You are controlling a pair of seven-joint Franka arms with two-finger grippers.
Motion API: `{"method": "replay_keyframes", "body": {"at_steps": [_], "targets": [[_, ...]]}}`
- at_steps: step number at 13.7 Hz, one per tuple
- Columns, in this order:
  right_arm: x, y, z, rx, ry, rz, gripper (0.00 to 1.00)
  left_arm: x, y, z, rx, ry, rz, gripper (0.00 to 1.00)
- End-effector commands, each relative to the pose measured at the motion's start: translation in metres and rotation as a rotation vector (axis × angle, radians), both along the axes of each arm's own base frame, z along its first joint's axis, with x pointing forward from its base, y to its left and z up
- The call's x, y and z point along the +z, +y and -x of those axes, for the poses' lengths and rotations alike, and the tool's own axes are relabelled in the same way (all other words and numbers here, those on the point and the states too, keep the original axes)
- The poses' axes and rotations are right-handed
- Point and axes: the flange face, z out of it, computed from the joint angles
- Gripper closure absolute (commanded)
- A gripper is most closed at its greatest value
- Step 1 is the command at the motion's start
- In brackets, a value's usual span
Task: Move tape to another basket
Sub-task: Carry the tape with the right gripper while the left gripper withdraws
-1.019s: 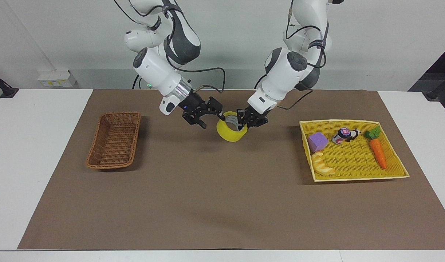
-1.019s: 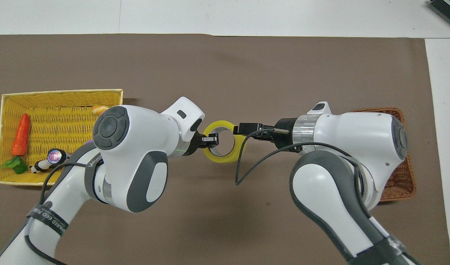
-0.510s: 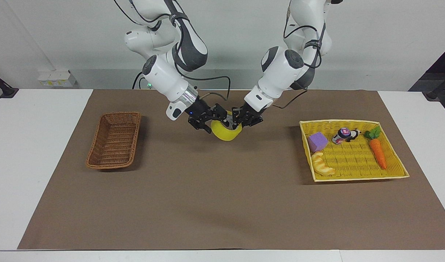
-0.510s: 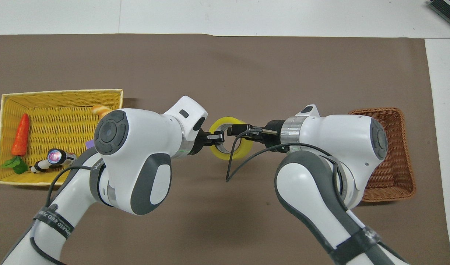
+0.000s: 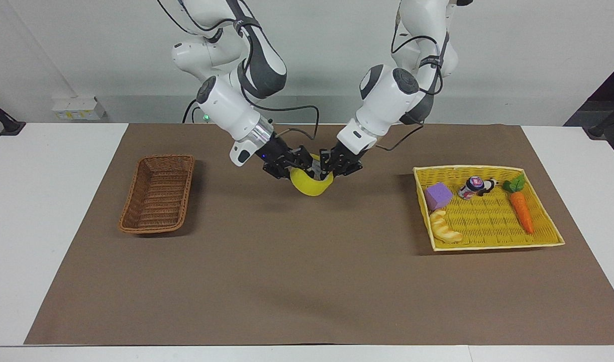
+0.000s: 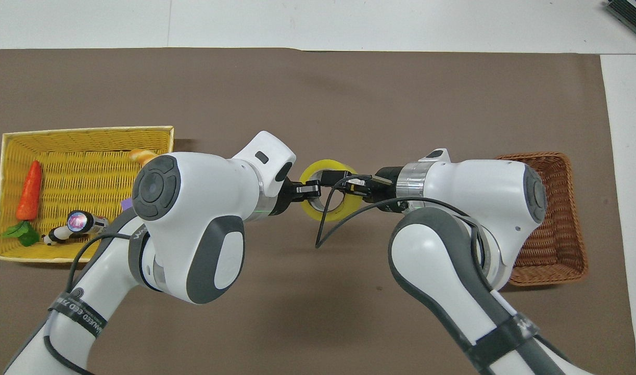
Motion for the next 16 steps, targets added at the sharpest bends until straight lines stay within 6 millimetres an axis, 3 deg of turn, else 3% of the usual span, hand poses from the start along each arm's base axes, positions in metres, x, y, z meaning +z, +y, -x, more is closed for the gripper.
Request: {"method": "replay_keyframes", "body": {"at_steps": [1,2,3,7,8,11,14,16], "targets": [[0.004,-0.003,-0.008,-0.054,0.015,-0.034,1.0,0.006,0.0,-0.013,0.038,-0.018,0.024,0.52],[0.005,-0.003,-0.009,-0.054,0.013,-0.035,1.0,0.013,0.0,-0.017,0.042,-0.03,0.031,0.27],[0.005,-0.003,-0.009,-0.055,0.012,-0.035,1.0,0.018,0.002,-0.021,0.044,-0.042,0.035,0.11],[0.005,-0.003,-0.008,-0.053,0.014,-0.033,1.0,0.041,0.03,-0.028,0.06,-0.057,0.04,0.08],[0.005,-0.004,-0.009,-0.053,0.015,-0.031,1.0,0.049,0.045,-0.03,0.069,-0.047,0.04,0.0],[0.005,-0.012,-0.012,-0.062,0.01,-0.021,1.0,0.065,0.097,-0.036,0.02,-0.054,-0.115,0.0],[0.008,-0.037,-0.023,-0.046,0.007,0.02,1.0,0.075,0.15,-0.041,-0.027,-0.074,-0.25,0.0],[0.023,-0.059,-0.033,-0.003,0.033,0.045,1.0,0.085,0.196,-0.05,-0.075,-0.112,-0.301,0.0]]}}
